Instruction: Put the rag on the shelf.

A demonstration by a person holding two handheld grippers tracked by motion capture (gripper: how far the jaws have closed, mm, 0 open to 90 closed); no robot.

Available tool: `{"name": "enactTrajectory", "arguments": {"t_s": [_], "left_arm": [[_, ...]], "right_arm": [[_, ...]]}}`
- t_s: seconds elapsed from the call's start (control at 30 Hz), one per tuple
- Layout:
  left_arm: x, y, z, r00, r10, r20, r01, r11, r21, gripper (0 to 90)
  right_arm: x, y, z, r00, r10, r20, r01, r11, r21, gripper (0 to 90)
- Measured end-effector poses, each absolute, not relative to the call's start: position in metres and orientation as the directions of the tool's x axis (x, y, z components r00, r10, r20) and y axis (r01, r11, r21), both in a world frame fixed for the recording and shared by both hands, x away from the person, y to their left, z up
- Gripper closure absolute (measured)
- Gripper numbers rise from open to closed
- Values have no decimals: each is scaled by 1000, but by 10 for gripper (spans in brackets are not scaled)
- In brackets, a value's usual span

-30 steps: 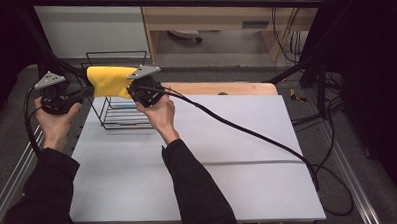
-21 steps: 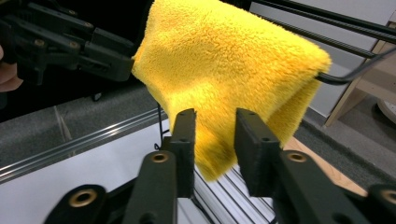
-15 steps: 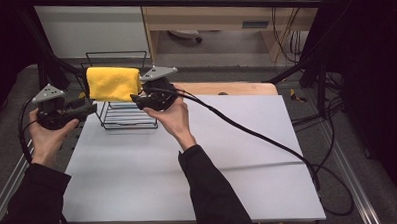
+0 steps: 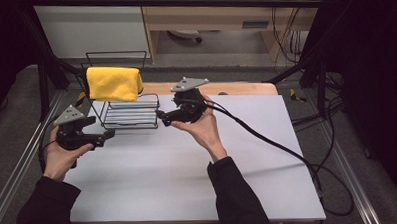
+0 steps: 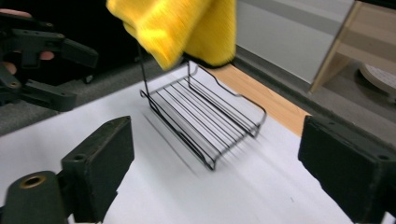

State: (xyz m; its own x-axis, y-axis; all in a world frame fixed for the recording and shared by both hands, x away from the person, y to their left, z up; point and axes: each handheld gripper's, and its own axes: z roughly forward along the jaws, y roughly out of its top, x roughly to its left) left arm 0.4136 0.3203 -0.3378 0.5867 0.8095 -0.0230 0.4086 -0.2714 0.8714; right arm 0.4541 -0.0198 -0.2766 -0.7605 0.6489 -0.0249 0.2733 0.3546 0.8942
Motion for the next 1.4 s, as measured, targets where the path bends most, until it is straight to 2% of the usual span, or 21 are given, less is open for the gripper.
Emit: {"name": "enactTrajectory", "arguments": {"t_s": [0.33,0.47,0.7,1.4], "left_arm": [[401,308,-364,603,794,-76,431,-244,869,94],[396,301,-376,612,788,-69,430,-258,865,98],[389,292,-393,625,778,-55,419,-275,865,107],[376,290,-431,647,761,-53,431,-307,848,100]], "right_arm": [[440,-76,-308,-724,689,33,363,339,868,30],[433,-100,-320,-703,709,61,392,314,865,14],[420,-140,-346,-666,738,109,433,264,862,4],[380,-241,-424,-621,766,167,517,239,822,4]]}}
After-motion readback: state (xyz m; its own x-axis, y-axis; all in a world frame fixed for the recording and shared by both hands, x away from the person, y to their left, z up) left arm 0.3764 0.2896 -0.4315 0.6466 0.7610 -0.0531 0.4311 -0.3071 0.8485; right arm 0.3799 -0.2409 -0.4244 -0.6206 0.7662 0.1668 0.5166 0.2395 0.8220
